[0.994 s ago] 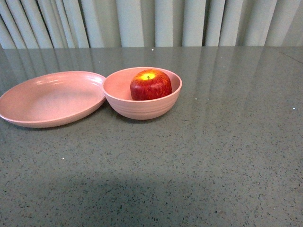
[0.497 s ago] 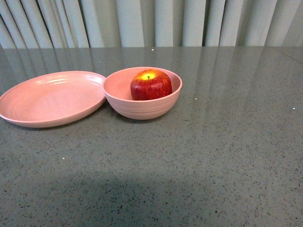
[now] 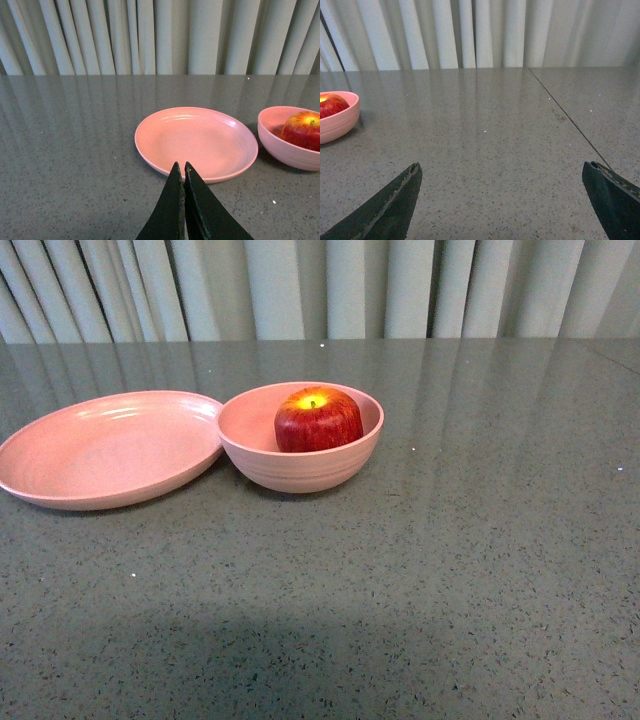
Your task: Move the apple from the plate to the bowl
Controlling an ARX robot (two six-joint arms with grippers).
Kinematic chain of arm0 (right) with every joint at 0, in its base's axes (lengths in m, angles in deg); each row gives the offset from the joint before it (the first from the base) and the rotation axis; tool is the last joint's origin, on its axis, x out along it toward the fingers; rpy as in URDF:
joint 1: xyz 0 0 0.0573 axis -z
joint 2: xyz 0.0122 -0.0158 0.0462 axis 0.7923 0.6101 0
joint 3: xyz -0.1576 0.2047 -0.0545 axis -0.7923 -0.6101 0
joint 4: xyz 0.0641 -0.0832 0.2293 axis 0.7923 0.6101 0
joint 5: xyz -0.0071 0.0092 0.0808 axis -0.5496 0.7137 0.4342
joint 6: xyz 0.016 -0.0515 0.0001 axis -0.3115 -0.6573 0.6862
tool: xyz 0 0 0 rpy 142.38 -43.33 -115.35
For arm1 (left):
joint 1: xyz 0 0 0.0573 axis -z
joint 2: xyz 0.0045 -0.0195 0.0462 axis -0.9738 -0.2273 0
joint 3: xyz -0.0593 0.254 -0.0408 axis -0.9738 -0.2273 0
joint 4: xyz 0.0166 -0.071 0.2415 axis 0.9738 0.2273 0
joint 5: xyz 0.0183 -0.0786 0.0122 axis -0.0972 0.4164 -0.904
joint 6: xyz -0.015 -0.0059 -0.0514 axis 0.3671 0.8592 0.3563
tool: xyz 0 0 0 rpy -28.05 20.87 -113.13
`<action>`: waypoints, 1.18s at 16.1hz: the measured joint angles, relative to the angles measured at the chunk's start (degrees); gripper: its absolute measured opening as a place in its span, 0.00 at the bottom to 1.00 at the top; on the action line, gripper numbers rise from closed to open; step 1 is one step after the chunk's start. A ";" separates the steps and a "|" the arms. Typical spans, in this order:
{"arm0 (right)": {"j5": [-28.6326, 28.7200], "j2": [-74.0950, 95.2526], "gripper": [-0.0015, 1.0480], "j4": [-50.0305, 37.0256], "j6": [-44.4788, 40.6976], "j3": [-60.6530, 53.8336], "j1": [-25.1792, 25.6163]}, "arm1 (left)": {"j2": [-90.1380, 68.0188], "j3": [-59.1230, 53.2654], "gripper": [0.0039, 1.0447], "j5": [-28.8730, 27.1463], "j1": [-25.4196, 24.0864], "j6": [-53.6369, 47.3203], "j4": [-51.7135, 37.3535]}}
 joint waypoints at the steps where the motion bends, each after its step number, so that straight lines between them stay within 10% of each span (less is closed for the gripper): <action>1: 0.02 0.02 0.94 0.00 0.00 0.00 0.00 | 0.76 -0.50 0.01 0.00 0.00 0.00 0.20; 19: 0.00 0.00 0.94 0.00 -0.02 0.00 0.00 | 24.85 -5.92 0.01 -0.07 0.00 0.00 19.52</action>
